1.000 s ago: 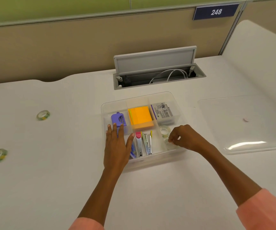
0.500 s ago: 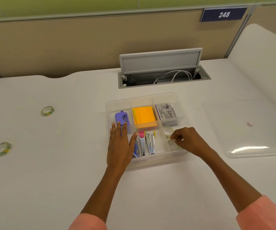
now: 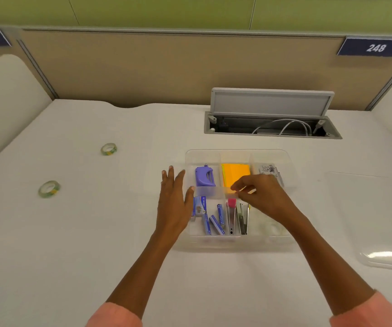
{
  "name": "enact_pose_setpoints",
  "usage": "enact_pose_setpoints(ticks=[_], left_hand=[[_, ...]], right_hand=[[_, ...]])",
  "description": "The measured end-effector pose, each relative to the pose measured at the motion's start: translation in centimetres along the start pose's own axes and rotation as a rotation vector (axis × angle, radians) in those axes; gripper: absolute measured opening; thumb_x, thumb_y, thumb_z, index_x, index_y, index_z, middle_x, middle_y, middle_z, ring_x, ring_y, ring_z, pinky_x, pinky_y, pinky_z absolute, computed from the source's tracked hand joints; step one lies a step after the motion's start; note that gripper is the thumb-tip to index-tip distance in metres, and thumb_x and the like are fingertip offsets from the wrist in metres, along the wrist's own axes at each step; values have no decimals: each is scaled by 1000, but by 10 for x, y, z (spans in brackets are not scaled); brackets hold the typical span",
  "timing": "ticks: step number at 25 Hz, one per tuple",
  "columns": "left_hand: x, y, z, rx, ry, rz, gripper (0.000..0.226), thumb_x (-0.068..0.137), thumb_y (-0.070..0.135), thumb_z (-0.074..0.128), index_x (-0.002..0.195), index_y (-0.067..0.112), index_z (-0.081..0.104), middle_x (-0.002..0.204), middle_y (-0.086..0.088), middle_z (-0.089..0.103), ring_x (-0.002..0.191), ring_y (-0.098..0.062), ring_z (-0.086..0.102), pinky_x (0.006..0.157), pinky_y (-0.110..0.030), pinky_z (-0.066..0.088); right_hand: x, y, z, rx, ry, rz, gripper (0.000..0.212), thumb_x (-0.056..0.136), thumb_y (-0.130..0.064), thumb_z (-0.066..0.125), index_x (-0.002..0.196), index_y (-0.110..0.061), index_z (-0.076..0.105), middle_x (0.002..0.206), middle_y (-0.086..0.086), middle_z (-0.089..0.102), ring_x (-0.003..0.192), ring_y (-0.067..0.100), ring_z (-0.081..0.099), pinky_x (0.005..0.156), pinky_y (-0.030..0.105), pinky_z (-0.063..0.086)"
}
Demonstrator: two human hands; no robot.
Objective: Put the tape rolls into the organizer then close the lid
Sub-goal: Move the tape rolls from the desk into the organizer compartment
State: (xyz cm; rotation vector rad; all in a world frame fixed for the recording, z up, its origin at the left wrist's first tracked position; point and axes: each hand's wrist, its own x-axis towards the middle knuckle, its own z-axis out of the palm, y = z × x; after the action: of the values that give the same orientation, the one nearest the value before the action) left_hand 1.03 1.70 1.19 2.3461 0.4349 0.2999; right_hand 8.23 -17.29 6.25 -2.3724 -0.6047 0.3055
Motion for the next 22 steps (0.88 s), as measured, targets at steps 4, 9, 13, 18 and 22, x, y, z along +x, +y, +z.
enact_pose_setpoints(ticks=[4,9,13,18,22], left_hand=[[-1,-51,-17,76,26,-137,54,94,31,41,142,16,20,157,-8,3,144,-22,-5,116,-40,13],[-5,-112,-38,176,70,-204,54,94,32,38,141,11,21,156,-14,7,144,-27,-3,117,-38,3],[4,-149,-52,225,110,-246,57,94,37,35,141,10,20,155,-15,10,144,-28,-1,117,-38,0],[15,-182,-60,338,182,-207,85,82,64,-3,140,9,26,153,-12,21,143,-24,10,117,-35,5],[18,-183,-55,403,220,-216,73,88,56,4,138,9,30,151,-11,28,141,-22,20,117,-37,10]], right_hand=[[44,-44,34,38,-71,-142,17,81,-8,65,97,-11,70,96,3,71,81,13,62,81,26,51],[99,-82,92,-16,-188,-281,27,83,-11,63,110,-12,63,109,9,68,89,15,61,85,32,52],[142,-107,133,-91,-220,-308,37,85,-19,61,120,-17,53,119,10,59,102,26,58,90,42,48],[194,-131,180,-214,-171,-283,41,90,-24,54,128,-14,45,128,15,48,112,32,52,91,42,44],[227,-143,212,-353,-210,-317,53,90,-30,52,137,-17,32,136,18,40,120,36,44,97,48,42]])
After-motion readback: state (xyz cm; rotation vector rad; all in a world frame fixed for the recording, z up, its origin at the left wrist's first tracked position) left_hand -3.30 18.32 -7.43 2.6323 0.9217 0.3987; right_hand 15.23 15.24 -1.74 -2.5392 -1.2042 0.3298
